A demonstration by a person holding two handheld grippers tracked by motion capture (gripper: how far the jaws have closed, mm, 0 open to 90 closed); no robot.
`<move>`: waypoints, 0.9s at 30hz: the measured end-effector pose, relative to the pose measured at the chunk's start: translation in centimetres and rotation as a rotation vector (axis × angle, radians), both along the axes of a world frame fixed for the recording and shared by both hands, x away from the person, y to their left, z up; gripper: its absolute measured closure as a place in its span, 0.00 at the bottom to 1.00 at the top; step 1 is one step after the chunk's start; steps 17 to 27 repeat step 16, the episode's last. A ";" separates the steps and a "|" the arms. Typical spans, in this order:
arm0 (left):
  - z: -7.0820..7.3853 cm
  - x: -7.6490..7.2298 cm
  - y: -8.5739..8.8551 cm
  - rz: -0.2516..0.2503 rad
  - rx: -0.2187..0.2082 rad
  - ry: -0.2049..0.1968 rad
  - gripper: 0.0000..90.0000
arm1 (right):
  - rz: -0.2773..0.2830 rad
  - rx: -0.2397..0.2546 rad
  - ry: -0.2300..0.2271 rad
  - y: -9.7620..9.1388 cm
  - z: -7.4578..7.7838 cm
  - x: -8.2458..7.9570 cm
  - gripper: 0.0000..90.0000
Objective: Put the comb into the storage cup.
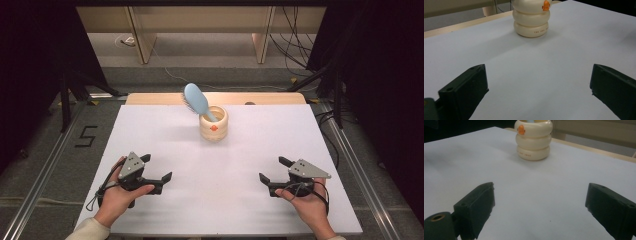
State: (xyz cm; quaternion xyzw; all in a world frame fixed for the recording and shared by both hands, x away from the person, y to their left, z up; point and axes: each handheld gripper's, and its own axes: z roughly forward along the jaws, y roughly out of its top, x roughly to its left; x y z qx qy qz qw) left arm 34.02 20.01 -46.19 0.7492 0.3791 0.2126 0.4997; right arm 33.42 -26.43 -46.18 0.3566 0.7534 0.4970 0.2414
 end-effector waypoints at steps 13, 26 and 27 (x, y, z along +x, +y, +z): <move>-0.4 -0.1 -0.8 -0.030 0.017 0.009 0.02 | 0.006 -0.013 0.005 0.3 -0.2 0.1 0.11; -0.4 -0.1 -0.9 -0.029 0.019 0.005 0.02 | 0.006 -0.014 0.006 0.3 -0.3 0.1 0.11; -0.4 -0.1 -0.9 -0.029 0.019 0.005 0.02 | 0.006 -0.014 0.006 0.3 -0.3 0.1 0.11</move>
